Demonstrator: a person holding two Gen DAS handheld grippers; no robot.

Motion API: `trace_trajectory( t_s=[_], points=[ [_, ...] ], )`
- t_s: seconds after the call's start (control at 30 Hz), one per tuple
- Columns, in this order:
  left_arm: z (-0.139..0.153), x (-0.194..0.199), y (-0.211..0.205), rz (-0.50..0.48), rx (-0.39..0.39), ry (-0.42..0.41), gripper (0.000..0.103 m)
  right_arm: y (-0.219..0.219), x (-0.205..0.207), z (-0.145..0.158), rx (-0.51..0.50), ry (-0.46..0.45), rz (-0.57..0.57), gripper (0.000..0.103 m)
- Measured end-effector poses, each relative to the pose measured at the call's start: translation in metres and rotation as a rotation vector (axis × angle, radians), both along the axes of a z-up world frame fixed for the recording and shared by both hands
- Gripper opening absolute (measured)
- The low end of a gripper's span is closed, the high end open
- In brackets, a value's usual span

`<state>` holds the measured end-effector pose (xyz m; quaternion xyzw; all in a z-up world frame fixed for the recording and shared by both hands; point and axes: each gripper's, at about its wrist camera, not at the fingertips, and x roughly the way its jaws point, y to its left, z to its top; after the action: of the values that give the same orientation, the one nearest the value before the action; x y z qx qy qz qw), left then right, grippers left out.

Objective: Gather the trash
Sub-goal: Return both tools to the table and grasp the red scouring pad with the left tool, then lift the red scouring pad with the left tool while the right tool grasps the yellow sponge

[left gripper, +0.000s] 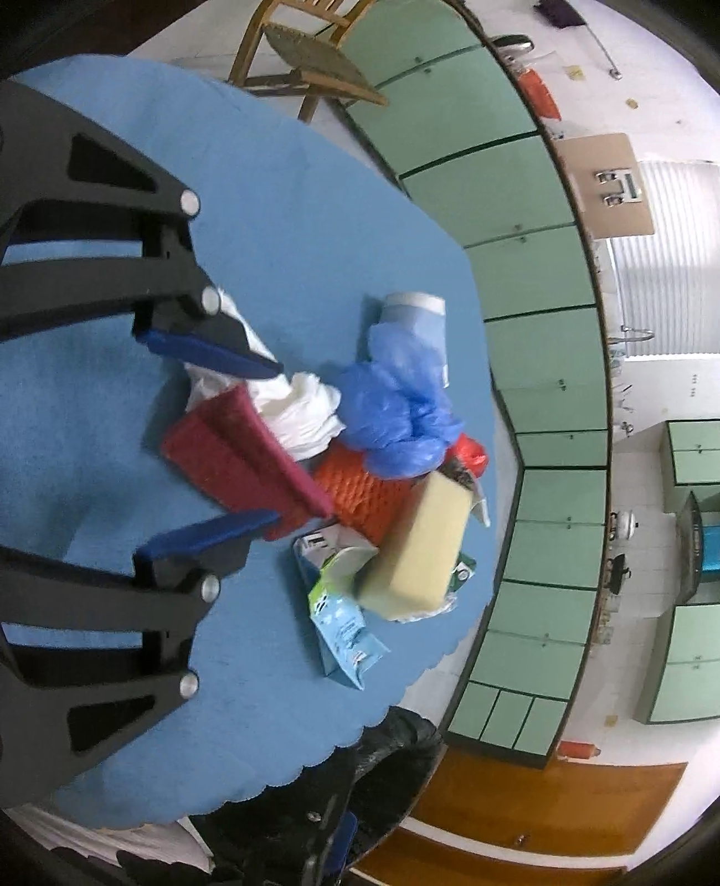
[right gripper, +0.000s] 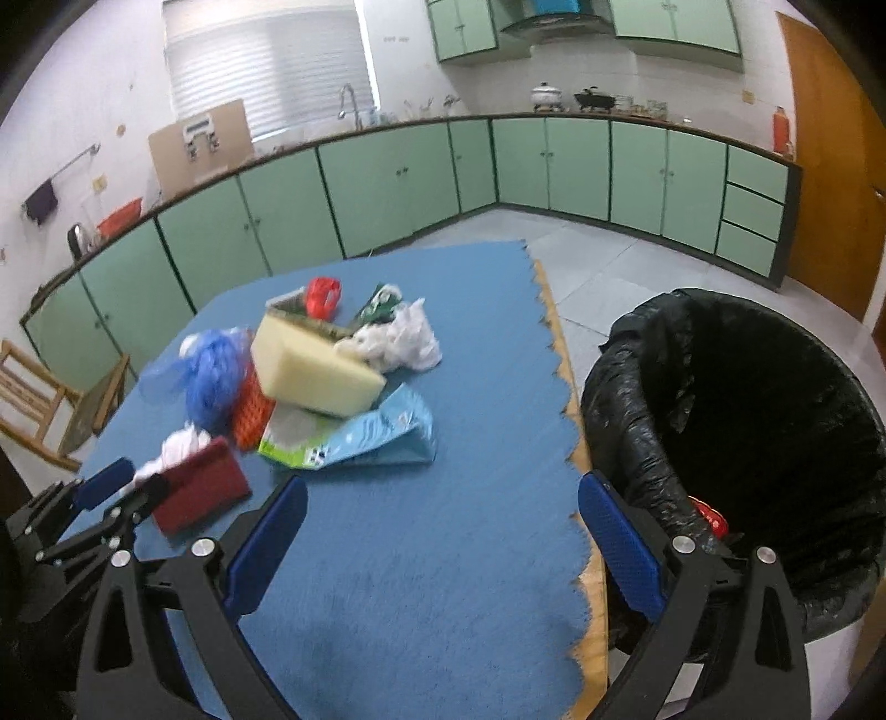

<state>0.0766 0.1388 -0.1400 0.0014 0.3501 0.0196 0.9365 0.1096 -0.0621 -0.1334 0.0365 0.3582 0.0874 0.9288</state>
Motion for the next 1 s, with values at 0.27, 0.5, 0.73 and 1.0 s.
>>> trace_trajectory(
  t_s=[0.27, 0.5, 0.73, 1.0],
  points=[
    [-0.001, -0.012, -0.012, -0.01, -0.027, -0.006, 0.041, 0.005, 0.002, -0.008, -0.028, 0.02, 0.043, 0.08],
    [-0.009, -0.02, -0.044, -0.103, -0.027, 0.021, 0.04, -0.004, 0.007, -0.014, -0.001, 0.043, 0.034, 0.072],
    [-0.03, -0.002, -0.04, -0.066, -0.033, 0.09, 0.038, -0.011, 0.009, -0.017, 0.014, 0.059, 0.025, 0.064],
    [-0.024, -0.003, -0.045, -0.096, -0.038, 0.087, 0.065, -0.007, 0.008, -0.018, 0.015, 0.065, 0.032, 0.064]
  ],
)
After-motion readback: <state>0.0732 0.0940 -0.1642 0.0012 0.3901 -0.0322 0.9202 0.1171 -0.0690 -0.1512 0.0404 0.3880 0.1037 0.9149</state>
